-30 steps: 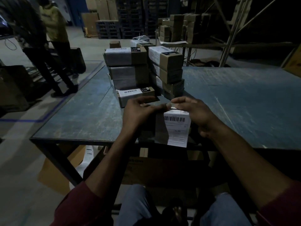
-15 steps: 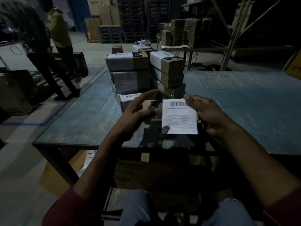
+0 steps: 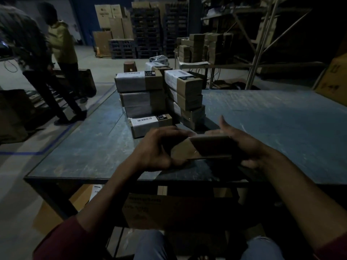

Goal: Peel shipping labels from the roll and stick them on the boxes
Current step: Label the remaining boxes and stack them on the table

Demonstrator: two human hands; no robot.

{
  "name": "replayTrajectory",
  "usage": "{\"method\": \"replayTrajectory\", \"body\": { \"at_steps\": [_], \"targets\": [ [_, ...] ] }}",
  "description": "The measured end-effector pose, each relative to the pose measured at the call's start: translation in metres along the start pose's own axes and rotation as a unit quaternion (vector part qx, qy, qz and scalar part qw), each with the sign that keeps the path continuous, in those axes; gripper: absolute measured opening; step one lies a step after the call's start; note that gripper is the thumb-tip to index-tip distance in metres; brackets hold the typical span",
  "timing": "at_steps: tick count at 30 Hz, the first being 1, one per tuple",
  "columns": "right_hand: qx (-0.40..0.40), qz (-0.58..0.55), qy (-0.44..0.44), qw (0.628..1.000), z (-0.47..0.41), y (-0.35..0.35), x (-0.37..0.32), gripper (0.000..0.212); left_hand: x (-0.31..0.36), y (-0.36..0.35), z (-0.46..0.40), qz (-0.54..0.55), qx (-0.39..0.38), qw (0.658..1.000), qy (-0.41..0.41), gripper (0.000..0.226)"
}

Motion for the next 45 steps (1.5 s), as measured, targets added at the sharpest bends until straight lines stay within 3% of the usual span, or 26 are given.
{"method": "replayTrajectory", "body": {
  "at_steps": [2,5,8,12,16,22,24,26,27,31,34,37,40,43,45],
  "targets": [
    [-0.005,0.044,0.088,0.995,0.006,0.005,0.006,0.077,0.002,0.005,-0.002,0.076,-0.024,0.994,0.069,0.069],
    [-0.095,0.022,0.195,0.976,0.016,0.009,0.011,0.101,-0.001,0.009,-0.004,0.126,-0.043,0.979,0.156,0.065],
    [-0.106,0.177,0.274,0.939,0.026,0.007,0.000,0.097,-0.007,0.009,-0.006,0.168,-0.054,0.964,0.198,0.072],
    [-0.064,0.207,0.314,0.925,0.025,0.012,-0.002,0.076,-0.003,0.010,-0.006,0.206,-0.082,0.960,0.172,0.055],
    [-0.070,0.142,0.348,0.924,0.026,0.014,0.005,0.052,0.000,0.011,-0.004,0.276,-0.130,0.942,0.141,0.043],
    [-0.039,0.104,0.377,0.920,0.032,0.016,0.013,0.046,0.006,0.011,-0.003,0.281,-0.137,0.945,0.097,0.042],
    [-0.030,0.128,0.395,0.909,0.034,0.017,0.010,0.063,0.006,0.008,-0.002,0.294,-0.117,0.945,0.084,0.042],
    [-0.037,0.181,0.403,0.897,0.035,0.022,0.004,0.089,0.008,0.005,0.000,0.271,-0.101,0.955,0.066,0.050],
    [-0.052,0.201,0.388,0.898,0.036,0.023,0.001,0.091,0.009,0.005,0.001,0.252,-0.101,0.961,0.060,0.055],
    [-0.086,0.232,0.386,0.889,0.040,0.018,0.001,0.051,0.019,0.005,-0.003,0.091,-0.151,0.983,0.051,0.077],
    [-0.056,0.236,0.421,0.874,0.042,0.012,0.005,0.044,0.031,-0.002,-0.003,0.000,-0.172,0.985,0.027,0.082],
    [-0.004,0.242,0.463,0.853,0.043,0.013,0.007,0.055,0.029,-0.008,0.002,-0.020,-0.119,0.993,-0.003,0.079],
    [0.004,0.262,0.447,0.855,0.042,0.017,0.007,0.079,0.019,-0.017,0.004,-0.062,-0.080,0.994,-0.042,0.071],
    [-0.031,0.319,0.491,0.810,0.039,0.015,0.009,0.063,0.014,-0.025,0.006,-0.084,-0.041,0.993,-0.070,0.059],
    [-0.008,0.349,0.534,0.770,0.039,0.013,0.012,0.057,0.009,-0.027,0.009,-0.087,-0.014,0.990,-0.107,0.053]
  ]
}}
Point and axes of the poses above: each hand's wrist, its own z-axis away from the middle knuckle, its own y-axis out of the back of the hand, x = y × z, the point moved 1 cm from there along -z, towards the middle knuckle, and after that the axes turned 10 degrees about y, right-handed, at the moved point
